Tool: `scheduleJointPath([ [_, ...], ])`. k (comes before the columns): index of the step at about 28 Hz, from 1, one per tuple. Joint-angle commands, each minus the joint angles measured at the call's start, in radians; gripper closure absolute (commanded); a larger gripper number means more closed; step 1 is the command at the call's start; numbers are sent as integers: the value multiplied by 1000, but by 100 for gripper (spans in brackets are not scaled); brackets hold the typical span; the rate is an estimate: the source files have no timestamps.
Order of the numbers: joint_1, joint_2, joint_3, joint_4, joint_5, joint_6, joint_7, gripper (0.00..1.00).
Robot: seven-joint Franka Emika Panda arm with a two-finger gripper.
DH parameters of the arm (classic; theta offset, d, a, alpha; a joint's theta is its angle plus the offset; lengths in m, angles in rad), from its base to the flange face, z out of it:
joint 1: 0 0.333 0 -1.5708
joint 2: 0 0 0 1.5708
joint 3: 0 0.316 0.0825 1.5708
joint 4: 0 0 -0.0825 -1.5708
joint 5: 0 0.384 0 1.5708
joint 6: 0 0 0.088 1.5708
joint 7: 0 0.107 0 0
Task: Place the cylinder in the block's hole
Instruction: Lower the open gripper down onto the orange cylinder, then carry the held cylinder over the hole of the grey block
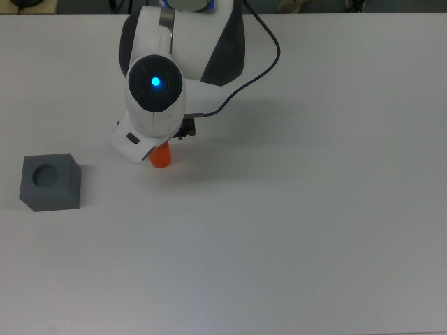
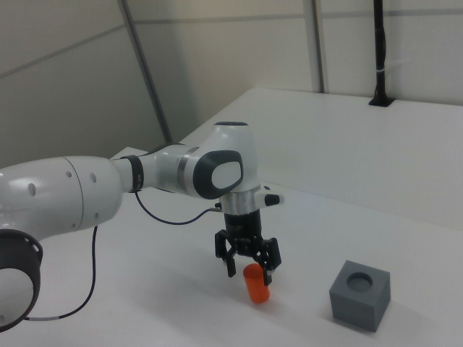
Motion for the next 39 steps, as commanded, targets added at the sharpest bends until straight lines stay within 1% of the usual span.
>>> scheduleJointPath([
  [1, -2, 11, 6, 1, -12, 18, -3, 14],
  [2, -2, 12, 6, 1, -10, 20, -3, 19],
  [4, -2, 11, 6, 1, -7, 37, -3, 35],
  [6, -2, 11, 6, 1, -2, 53, 0, 44],
  [10, -2, 11, 6, 2, 2, 55, 0, 50],
  [11, -2, 11, 6, 4, 2, 55, 0, 55],
  [15, -3, 9, 6, 4, 1, 55, -2, 68],
  [17, -2, 8, 6, 5, 2, 55, -5, 78],
  [20, -5, 3, 6, 30, 4, 52, -8, 85],
  [23, -22, -20, 3, 45, 16, 43, -5, 87],
  [26, -29, -45, -9, 57, 24, 41, -3, 87],
  [28, -49, -72, -19, 77, 42, 40, 0, 87],
  [31, -72, -92, -49, 97, 50, 38, 10, 86],
  [32, -89, -103, -69, 100, 62, 41, 12, 86],
  [34, -114, -103, -82, 102, 91, 46, 12, 86],
  [36, -143, -103, -89, 105, 128, 55, 15, 86],
  [37, -172, -101, -89, 109, 154, 75, 15, 86],
  [39, -195, -101, -89, 119, 163, 113, 15, 86],
])
